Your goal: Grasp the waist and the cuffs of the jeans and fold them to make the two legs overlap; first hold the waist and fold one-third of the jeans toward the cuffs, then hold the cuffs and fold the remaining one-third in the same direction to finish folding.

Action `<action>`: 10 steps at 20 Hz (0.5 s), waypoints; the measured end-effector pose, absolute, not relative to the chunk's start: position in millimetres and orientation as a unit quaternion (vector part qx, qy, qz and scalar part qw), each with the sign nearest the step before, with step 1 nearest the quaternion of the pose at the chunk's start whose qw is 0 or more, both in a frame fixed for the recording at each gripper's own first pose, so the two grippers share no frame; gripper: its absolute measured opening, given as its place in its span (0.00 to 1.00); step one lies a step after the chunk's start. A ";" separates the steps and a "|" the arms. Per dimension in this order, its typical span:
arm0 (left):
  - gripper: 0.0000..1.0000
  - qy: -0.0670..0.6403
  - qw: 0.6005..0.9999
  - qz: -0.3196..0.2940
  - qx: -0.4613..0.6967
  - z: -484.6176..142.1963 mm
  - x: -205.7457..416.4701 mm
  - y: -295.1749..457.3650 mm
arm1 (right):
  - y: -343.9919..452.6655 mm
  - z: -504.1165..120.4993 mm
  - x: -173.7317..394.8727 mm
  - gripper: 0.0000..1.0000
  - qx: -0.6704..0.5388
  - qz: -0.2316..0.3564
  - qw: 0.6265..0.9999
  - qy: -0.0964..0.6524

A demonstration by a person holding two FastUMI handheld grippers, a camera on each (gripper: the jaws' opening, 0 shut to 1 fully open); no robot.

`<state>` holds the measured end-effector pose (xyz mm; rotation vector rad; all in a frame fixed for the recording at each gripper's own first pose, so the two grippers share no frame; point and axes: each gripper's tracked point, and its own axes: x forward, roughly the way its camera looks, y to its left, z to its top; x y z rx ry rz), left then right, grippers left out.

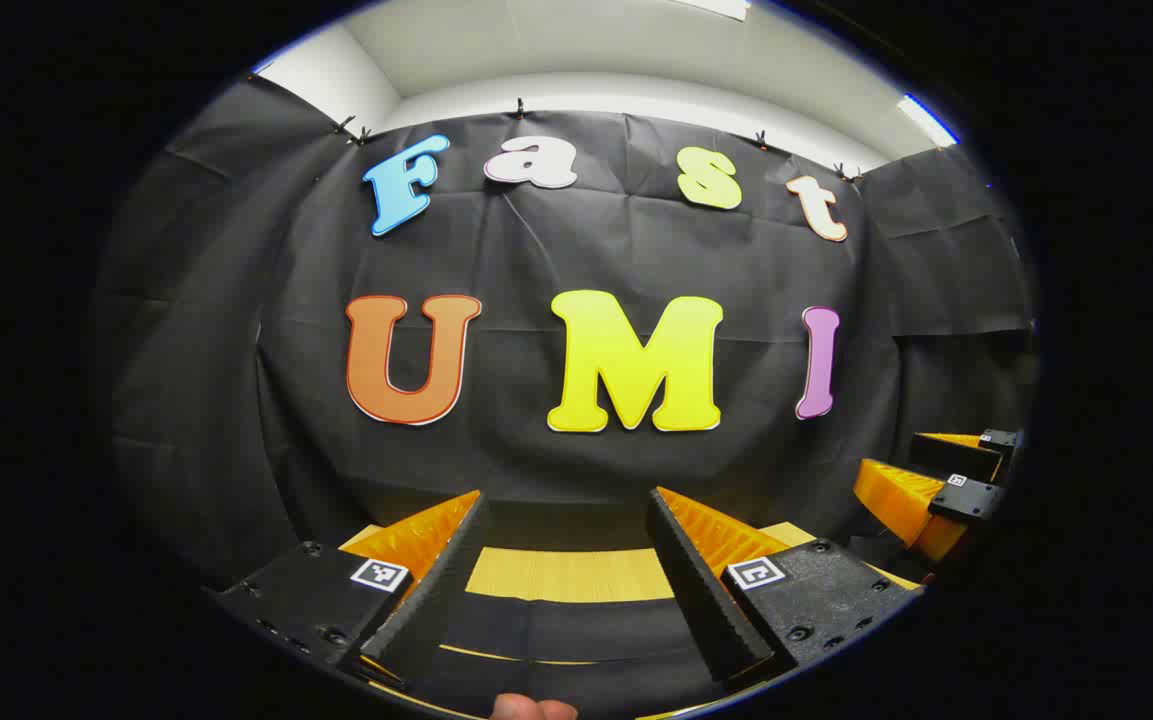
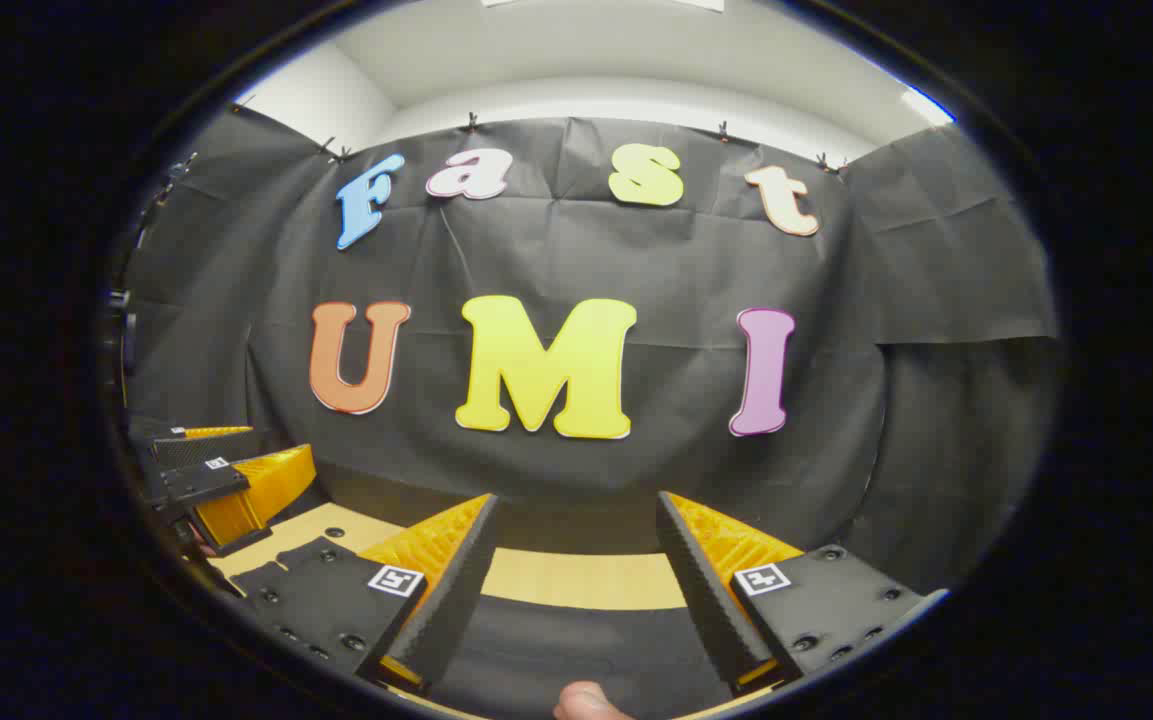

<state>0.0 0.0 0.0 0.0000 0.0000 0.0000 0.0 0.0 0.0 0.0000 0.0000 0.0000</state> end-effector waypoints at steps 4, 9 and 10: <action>1.00 -0.002 1.000 -0.001 0.008 2.9 -0.5 -1.2 | -9.0 -1.5 -1.8 0.94 0.005 -0.013 1.000 0.003; 1.00 0.007 1.000 0.013 -0.001 -3.7 -1.2 3.3 | -12.7 -6.4 -5.1 0.95 0.009 -0.018 1.000 0.008; 1.00 0.007 1.000 0.014 -0.005 -3.3 -1.1 3.9 | -13.8 -7.6 -4.5 0.95 0.010 -0.017 1.000 0.011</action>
